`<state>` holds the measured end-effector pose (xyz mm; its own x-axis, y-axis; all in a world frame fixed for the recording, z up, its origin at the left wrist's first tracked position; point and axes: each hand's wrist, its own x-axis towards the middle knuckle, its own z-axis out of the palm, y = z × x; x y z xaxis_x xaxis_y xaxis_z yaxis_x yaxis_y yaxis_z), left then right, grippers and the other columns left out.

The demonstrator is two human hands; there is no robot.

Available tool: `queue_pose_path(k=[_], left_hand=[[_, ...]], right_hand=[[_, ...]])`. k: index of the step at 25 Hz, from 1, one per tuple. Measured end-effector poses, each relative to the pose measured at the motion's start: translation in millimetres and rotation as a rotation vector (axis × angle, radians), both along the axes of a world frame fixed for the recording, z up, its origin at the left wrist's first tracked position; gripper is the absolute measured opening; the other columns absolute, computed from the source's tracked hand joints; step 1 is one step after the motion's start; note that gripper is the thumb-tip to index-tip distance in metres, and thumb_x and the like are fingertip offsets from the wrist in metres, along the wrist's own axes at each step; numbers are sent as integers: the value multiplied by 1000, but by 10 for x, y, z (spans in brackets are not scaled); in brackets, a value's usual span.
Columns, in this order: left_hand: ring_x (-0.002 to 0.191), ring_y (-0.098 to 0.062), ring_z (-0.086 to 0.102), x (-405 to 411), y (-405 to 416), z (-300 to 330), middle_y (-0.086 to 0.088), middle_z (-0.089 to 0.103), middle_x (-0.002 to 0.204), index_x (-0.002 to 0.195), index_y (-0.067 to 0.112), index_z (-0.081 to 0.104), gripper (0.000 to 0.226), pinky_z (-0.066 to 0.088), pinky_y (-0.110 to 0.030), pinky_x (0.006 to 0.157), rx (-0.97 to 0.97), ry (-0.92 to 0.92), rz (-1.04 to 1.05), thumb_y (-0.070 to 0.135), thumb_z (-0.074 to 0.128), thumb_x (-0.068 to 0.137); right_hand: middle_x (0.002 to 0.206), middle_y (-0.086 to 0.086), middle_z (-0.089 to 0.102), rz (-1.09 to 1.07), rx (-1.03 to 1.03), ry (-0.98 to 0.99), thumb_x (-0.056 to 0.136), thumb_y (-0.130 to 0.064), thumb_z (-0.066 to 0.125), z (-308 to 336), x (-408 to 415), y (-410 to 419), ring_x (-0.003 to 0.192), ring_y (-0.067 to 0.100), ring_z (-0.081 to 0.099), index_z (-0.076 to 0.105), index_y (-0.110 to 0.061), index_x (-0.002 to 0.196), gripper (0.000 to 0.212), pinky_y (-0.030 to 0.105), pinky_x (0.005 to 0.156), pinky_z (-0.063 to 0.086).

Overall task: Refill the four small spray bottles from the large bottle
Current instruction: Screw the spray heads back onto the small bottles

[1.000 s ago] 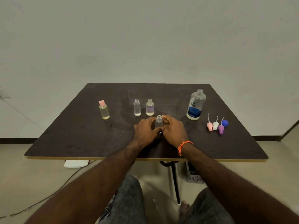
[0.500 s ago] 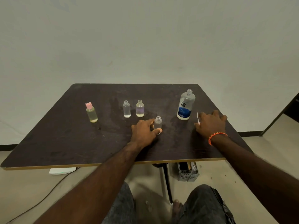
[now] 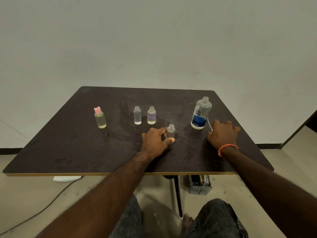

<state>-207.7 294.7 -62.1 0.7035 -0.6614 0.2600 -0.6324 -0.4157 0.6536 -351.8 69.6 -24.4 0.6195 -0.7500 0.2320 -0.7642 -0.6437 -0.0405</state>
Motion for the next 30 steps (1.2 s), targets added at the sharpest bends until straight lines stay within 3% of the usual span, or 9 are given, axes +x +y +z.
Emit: queue_pose_path(k=[5,8,10,13,18,25,30], left_hand=[[78,-7,59,9,-10,-28,12,62,73,111,35,71,25,43,-45,92,-7,-4,7,48,73,90],[82,-8,61,7,-13,-36,12,66,77,118,36,71,31,43,-46,93,-6,-3,4,50,73,90],[90,-9,64,-1,-8,-19,14,71,86,126,38,69,37,41,-47,97,-9,2,2,49,73,91],[102,-11,65,1,-6,-5,16,75,98,132,40,67,42,38,-50,102,-4,15,2,50,72,91],[102,-18,63,8,-8,-47,19,62,81,128,44,66,40,42,-55,100,37,15,4,53,70,90],[97,-17,62,19,-25,-57,17,57,74,133,45,64,45,44,-54,98,42,-5,-4,54,70,90],[95,-19,63,27,-22,-81,19,51,69,125,43,67,37,45,-52,93,32,-28,-22,54,69,90]], right_hand=[[104,10,72,-83,115,-338,86,-28,64,333,-54,71,100,34,63,68,-15,108,26,42,89,44],[101,5,73,2,201,-642,84,-20,62,680,-173,217,94,26,64,74,-13,100,21,29,80,44],[96,-1,73,137,227,-730,85,-19,61,903,-221,391,90,17,64,76,-17,94,19,27,80,47],[90,-10,72,330,362,-605,82,-20,67,1090,-147,682,84,8,64,76,-22,91,12,24,78,50],[83,-13,67,405,431,-365,78,-21,76,1131,174,925,75,-1,61,72,-21,87,10,9,60,39],[69,-9,69,396,424,-317,76,-23,77,1137,441,984,69,8,65,73,-18,74,6,25,63,51],[82,-2,72,383,491,-221,78,-22,82,877,672,988,75,13,66,69,-19,76,14,26,66,52]])
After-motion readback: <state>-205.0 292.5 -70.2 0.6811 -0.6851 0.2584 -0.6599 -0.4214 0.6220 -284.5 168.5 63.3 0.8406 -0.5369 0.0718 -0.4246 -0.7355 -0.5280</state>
